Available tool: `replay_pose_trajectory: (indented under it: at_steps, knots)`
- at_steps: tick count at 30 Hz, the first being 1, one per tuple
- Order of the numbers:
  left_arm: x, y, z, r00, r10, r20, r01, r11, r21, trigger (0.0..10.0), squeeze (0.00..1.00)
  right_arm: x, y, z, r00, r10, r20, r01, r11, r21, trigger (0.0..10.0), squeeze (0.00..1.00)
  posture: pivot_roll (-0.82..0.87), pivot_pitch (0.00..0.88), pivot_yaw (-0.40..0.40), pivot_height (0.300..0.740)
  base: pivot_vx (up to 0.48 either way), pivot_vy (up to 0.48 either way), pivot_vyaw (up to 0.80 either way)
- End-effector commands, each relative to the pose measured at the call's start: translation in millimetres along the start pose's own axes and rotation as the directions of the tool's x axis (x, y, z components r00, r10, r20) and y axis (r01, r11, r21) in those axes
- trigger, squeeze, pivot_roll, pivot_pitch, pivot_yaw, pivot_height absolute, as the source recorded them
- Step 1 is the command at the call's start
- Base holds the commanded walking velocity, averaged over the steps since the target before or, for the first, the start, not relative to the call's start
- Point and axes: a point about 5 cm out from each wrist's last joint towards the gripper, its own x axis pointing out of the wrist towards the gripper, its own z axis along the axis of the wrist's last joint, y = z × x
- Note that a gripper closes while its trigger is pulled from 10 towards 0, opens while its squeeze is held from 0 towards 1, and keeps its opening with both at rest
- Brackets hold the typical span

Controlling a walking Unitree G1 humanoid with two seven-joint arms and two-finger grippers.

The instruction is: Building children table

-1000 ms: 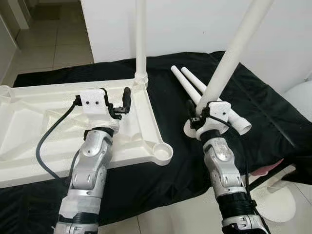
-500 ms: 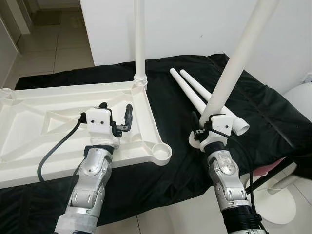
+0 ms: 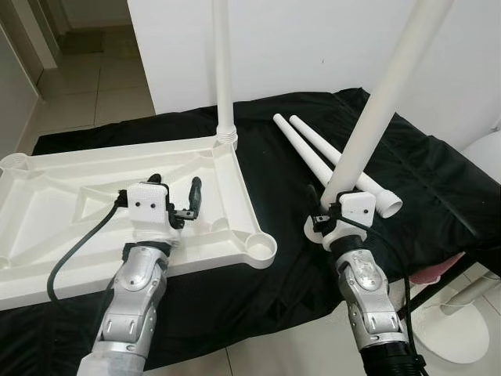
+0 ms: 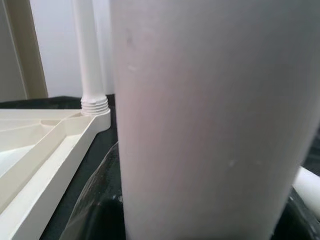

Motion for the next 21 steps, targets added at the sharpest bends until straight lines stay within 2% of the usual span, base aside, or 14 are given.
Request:
replay_pose_trajectory:
  at_steps: [1, 3, 13, 17, 21]
  knots:
    - [0.1, 5.7, -2, 1.000, -0.011, -0.020, 0.012, 1.000, 0.018, 10.0, 0.00, -1.9, 2.7, 3, 0.999, 0.032, 0.021, -0.032, 0.999, 0.000, 10.0, 0.00, -0.04, 0.009, 0.091, 0.740, 0.000, 0.000, 0.00]
    - [1.1, 13.5, 0, 1.000, -0.007, -0.021, 0.008, 0.999, 0.040, 10.0, 0.00, -2.1, -0.2, 3, 0.998, 0.065, 0.021, -0.065, 0.998, -0.018, 10.0, 0.00, -0.05, 0.007, 0.115, 0.740, 0.000, 0.000, 0.00]
    - [3.6, 19.7, 8, 1.000, -0.005, -0.015, 0.006, 0.998, 0.068, 10.0, 0.00, 5.4, -13.3, 5, 0.995, 0.095, 0.029, -0.092, 0.992, -0.091, 10.0, 0.00, -0.05, 0.006, 0.164, 0.740, 0.000, 0.000, 0.00]
    - [3.5, 16.7, 10, 1.000, -0.022, -0.016, 0.023, 0.997, 0.068, 10.0, 0.00, 11.3, -17.4, 6, 0.995, 0.094, 0.034, -0.090, 0.991, -0.103, 10.0, 0.00, -0.05, 0.010, 0.158, 0.740, 0.000, 0.000, 0.00]
    - [4.4, 14.8, 3, 0.998, -0.057, -0.031, 0.060, 0.995, 0.074, 10.0, 0.00, 18.1, -15.9, 5, 0.997, 0.064, 0.034, -0.062, 0.996, -0.066, 10.0, 0.00, -0.04, 0.017, 0.101, 0.740, 0.000, 0.000, 0.00]
